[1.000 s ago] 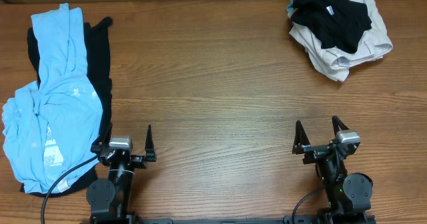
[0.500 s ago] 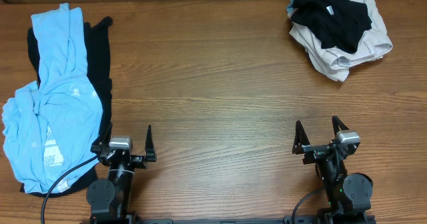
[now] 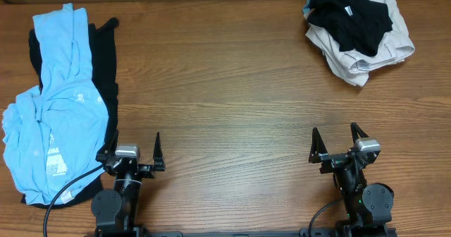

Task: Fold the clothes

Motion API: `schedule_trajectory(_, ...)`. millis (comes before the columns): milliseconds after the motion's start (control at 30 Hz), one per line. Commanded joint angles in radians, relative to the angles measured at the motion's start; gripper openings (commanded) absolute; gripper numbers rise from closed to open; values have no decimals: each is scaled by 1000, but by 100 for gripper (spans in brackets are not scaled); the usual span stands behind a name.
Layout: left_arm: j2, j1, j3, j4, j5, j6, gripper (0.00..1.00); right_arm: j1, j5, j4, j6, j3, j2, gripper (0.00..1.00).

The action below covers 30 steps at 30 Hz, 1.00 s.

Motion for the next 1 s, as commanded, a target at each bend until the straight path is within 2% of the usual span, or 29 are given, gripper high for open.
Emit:
schedule_trajectory(0, -9, -2, -4, -1, 8, -2, 100, -4, 7, 3, 1, -10, -5, 100)
schedule_trajectory(700, -9, -2, -4, 9, -7, -2, 100, -4, 7, 4, 1, -10, -5, 100)
schedule_trajectory(967, -9, -2, -4, 38, 11, -7, 100, -3, -49, 60, 1, -10, -5, 100)
